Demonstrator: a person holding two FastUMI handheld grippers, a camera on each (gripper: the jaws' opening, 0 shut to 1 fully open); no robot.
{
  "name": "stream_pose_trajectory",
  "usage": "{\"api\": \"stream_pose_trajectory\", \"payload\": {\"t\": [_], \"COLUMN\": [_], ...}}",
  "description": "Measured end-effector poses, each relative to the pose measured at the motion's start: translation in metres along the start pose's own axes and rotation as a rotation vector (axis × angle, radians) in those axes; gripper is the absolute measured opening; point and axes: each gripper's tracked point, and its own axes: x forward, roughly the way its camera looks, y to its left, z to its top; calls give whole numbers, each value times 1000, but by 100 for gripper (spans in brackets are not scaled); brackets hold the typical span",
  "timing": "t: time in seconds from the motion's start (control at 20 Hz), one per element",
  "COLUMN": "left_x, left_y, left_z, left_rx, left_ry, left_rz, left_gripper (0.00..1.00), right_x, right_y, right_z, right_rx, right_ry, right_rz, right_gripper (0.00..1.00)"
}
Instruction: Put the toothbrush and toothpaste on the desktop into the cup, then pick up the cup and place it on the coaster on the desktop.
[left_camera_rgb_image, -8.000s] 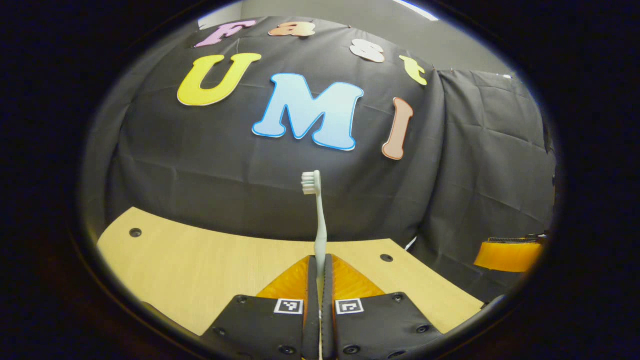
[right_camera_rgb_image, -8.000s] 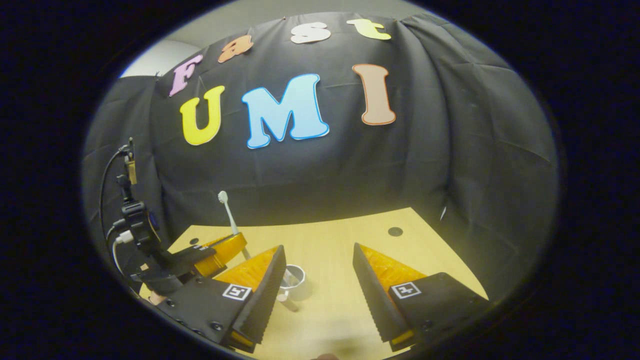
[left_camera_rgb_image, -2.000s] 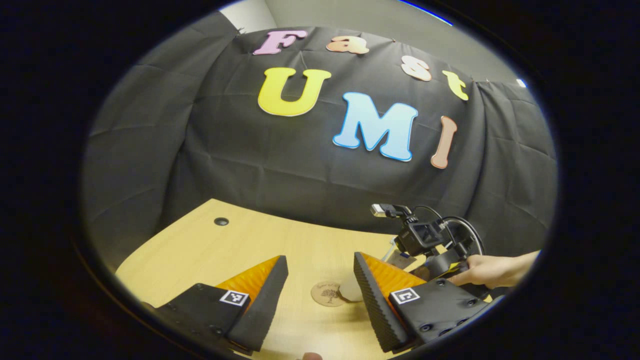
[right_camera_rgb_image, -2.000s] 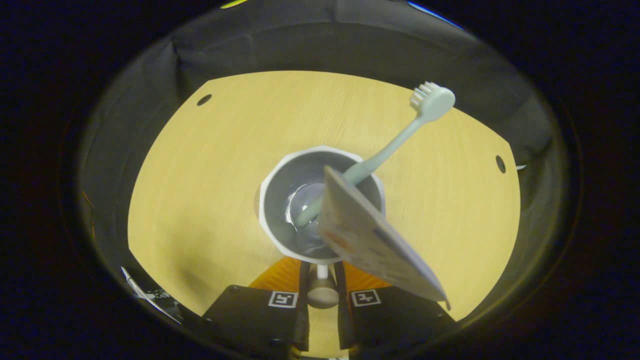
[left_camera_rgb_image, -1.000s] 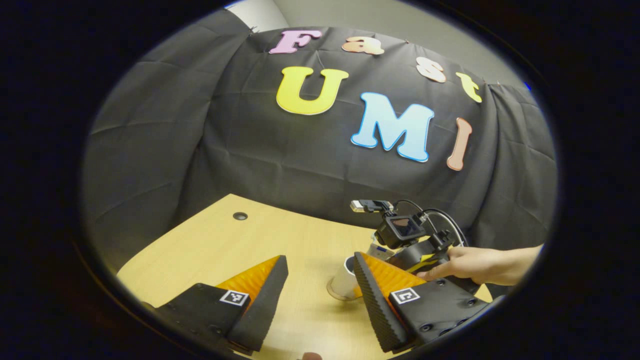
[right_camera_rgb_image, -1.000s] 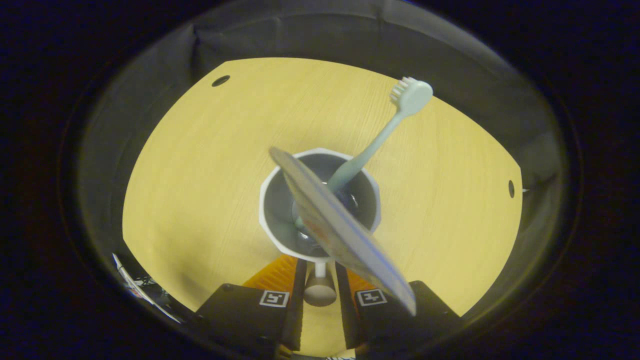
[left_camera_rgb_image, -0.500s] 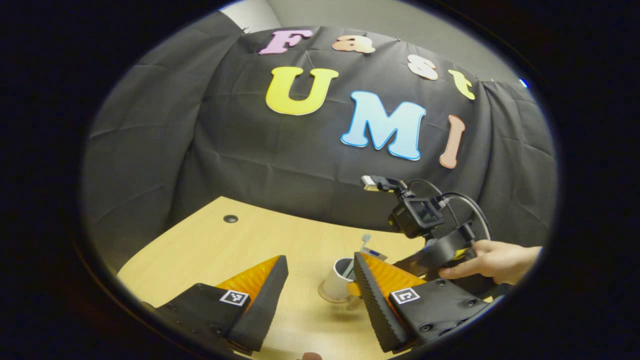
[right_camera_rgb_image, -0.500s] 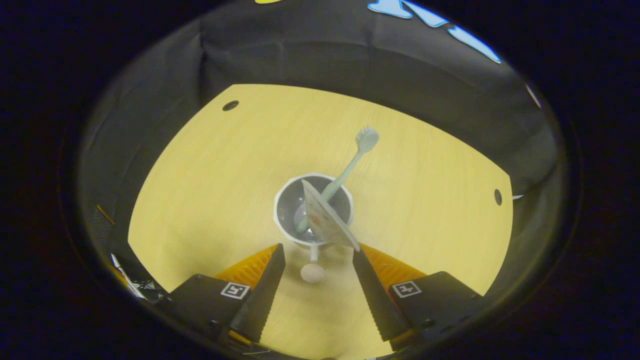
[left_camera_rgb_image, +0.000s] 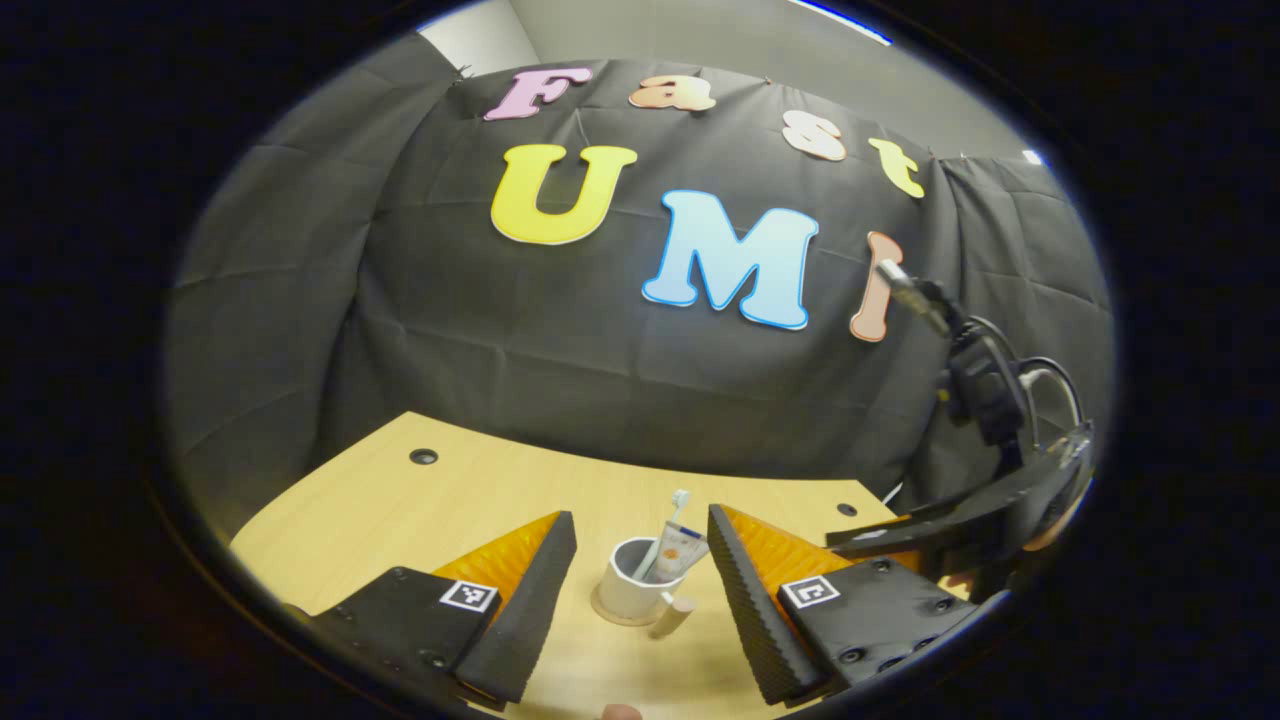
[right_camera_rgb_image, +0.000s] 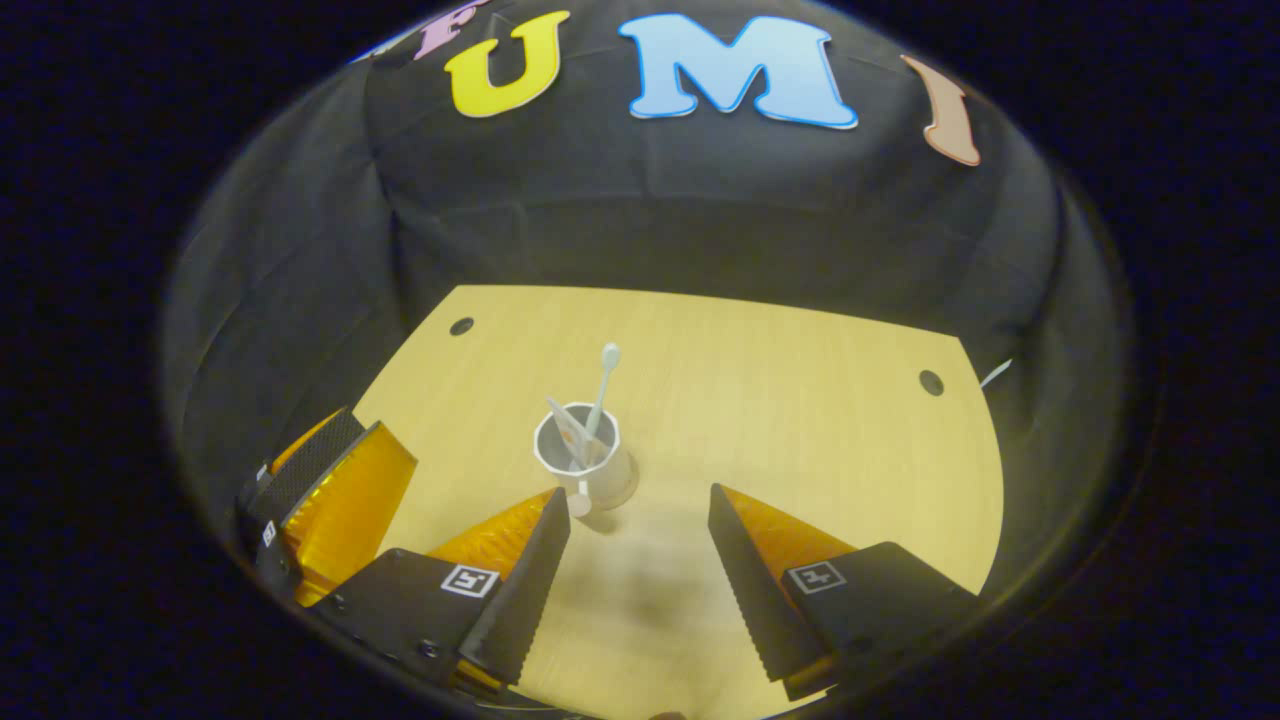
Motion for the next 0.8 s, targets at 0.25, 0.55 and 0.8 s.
{"api": "stream_pose_trajectory", "payload": {"t": [0.25,0.55,0.8], "left_x": [-1,-16,-30], "left_y": [-22,-47,-42], "left_z": [23,44,56], "left_rx": [10,26,52], "left_ry": [-73,-146,-178], "left_rz": [4,-28,-24], "left_gripper": [87,87,87], "right_x": [-43,-101,-122], "right_y": [-44,-67,-76], "right_z": [19,40,62], "right_rx": [-23,-79,-84], "right_ry": [-302,-602,-752], "right_rz": [-97,-201,-270], "right_gripper": [91,92,93]}}
